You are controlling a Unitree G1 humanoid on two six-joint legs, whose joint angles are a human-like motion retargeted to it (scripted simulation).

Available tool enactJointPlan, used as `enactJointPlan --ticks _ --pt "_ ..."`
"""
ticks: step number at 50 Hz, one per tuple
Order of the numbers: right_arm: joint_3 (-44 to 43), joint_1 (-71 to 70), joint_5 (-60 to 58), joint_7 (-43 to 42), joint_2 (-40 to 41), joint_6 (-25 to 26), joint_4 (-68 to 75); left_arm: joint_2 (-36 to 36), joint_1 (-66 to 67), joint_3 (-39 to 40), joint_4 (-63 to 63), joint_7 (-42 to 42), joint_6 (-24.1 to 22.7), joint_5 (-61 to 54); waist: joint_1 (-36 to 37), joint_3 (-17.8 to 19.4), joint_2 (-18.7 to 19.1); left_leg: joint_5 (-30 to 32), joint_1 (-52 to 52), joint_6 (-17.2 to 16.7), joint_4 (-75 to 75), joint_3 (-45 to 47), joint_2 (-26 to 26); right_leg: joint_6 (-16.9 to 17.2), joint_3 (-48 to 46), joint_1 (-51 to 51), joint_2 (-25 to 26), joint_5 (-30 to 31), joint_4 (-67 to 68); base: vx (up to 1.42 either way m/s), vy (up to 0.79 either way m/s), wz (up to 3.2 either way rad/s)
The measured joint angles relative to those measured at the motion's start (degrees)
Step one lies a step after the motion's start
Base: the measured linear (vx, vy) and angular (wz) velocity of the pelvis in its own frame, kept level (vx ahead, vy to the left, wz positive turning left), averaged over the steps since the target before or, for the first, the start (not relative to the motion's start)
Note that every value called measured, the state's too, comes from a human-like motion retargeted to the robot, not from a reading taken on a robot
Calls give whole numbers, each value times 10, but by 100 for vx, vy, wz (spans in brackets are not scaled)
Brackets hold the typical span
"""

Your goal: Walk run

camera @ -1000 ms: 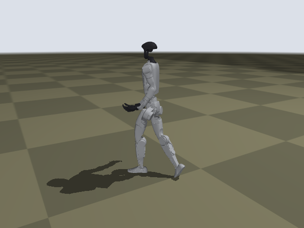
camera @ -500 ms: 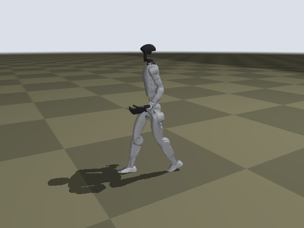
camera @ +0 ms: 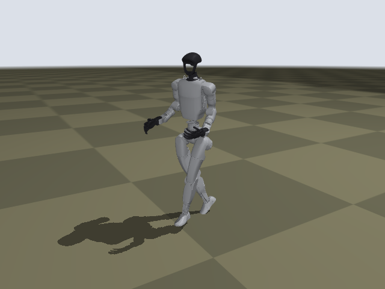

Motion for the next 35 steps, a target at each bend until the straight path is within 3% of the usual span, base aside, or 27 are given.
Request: enactJointPlan --ticks 2,5,7,12,15,20,22,23,25,26,28,31,35 --pt "0 36 -8 21 13 -15 52 -7 -16 9 6 6 2 -5 -18 0 10 -33 -5 0 36 -104 -14 -11 9 -31 8 112 106 124 -3 103" --pt "22 97 13 43 14 -27 120 -11 -32 0 9 26 4 -17 -35 11 38 -82 59 0 63 -90 26 -61 23 -115 17 144 345 118 -14 101" --pt "27 139 23 74 1 -35 132 -4 -48 -7 9 36 -2 -26 -47 1 74 -92 85 0 43 -130 45 -61 33 -174 55 78 370 99 -16 92" --pt "-7 248 2 100 -23 -43 108 9 -63 -29 7 36 -2 -51 -98 1 86 -57 157 -3 -27 -203 6 -70 28 -329 -19 -88 385 108 -23 146" --pt "-23 273 27 90 -7 -46 78 18 -55 -40 -7 31 -3 -70 -164 3 91 -4 207 -24 -62 -264 -14 -29 19 -378 -55 -121 246 113 -40 207" --pt "-14 229 67 36 55 -43 -4 26 -24 -34 -29 29 3 -90 -224 3 78 112 295 -83 -68 -305 -26 48 199 -385 -34 -169 6 115 -49 111" --pt "-8 183 50 5 82 -41 -32 30 -8 -29 -39 27 5 -93 -221 -4 65 194 316 -125 -27 -296 -38 26 171 -376 -43 -107 16 128 -53 1" --pt "-3 158 38 -10 96 -39 -43 33 2 -24 -45 23 7 -93 -218 -12 61 246 312 -157 12 -284 -43 5 111 -369 -58 -128 46 136 -57 -2" --pt "15 107 29 -43 119 -36 -59 36 20 -11 -49 2 19 -90 -205 -18 60 348 269 -211 148 -243 -45 -12 199 -347 -22 -197 108 137 -58 20" --pt "22 74 46 -54 121 -34 -65 33 19 -15 -44 -2 24 -86 -206 -11 69 361 230 -222 248 -223 -10 -23 179 -334 -14 -212 122 122 -47 76" --pt "49 16 83 -67 112 -37 -83 22 15 -24 -32 -1 33 -84 -209 -9 66 340 166 -211 361 -204 7 -26 162 -297 -24 -232 121 112 -36 89" --pt "88 -48 126 -65 82 -46 -123 10 20 -30 -22 -9 37 -90 -189 -11 58 218 86 -170 397 -167 8 -39 157 -237 -18 -234 84 115 -32 15" --pt "115 -87 123 -43 37 -51 -187 7 31 -28 -27 -23 41 -77 -115 -2 29 98 -12 -148 304 -94 22 -51 114 -156 -18 -142 5 104 -35 -80"
